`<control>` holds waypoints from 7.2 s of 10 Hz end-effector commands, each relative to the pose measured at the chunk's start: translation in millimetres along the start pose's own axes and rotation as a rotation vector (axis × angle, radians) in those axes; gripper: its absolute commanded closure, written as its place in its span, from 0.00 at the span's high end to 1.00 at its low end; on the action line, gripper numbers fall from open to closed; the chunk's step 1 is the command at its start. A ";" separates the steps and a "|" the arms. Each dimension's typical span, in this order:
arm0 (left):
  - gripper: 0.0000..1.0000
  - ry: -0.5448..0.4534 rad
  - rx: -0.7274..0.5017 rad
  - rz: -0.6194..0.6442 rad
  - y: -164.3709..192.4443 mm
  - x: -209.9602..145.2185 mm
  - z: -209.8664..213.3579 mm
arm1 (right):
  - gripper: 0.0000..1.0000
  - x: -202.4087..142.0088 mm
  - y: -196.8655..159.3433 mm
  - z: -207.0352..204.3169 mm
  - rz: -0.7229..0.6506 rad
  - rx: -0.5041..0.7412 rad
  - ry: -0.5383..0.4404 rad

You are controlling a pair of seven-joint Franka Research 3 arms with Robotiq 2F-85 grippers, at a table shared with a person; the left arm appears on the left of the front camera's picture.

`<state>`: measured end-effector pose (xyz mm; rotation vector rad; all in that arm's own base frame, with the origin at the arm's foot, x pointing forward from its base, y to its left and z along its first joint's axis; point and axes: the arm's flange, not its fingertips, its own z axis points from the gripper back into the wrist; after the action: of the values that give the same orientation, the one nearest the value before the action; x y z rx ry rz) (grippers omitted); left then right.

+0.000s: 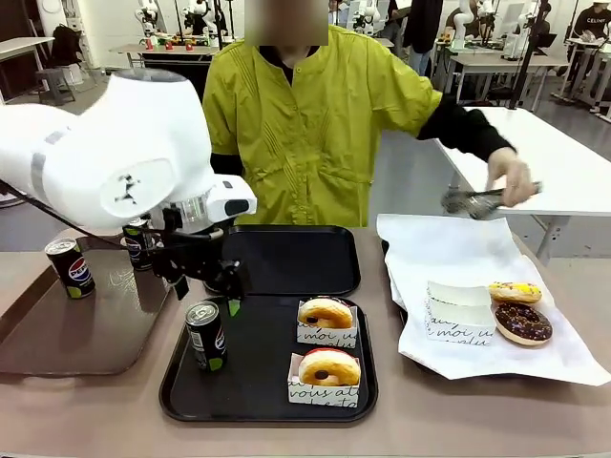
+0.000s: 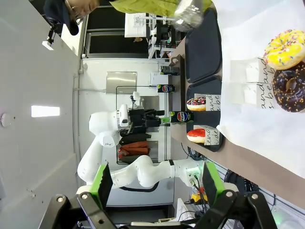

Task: Set up donuts and drinks on trays.
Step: Pick up one Pepsi coke and place it on the Flat Tray, then pick up one Pepsi coke from the Handle tray and place it on the Flat Tray without a Pepsi coke.

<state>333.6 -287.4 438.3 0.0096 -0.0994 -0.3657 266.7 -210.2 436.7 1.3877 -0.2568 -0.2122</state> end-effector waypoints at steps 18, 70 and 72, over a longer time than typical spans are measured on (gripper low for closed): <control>1.00 -0.029 -0.107 0.306 192.9 67.6 133.5 | 1.00 0.3 -0.3 -1.4 0.010 0.020 -0.008; 1.00 0.085 0.001 0.311 365.8 40.5 -64.2 | 1.00 0.3 -0.3 -1.4 0.010 0.020 -0.008; 1.00 0.041 -0.009 0.323 370.5 42.3 -65.8 | 1.00 0.3 -0.3 -1.4 0.010 0.020 -0.008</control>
<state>510.6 39.6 390.7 -0.0111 -0.0306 -0.0468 266.8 -209.9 436.8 1.3868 -0.2560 -0.2120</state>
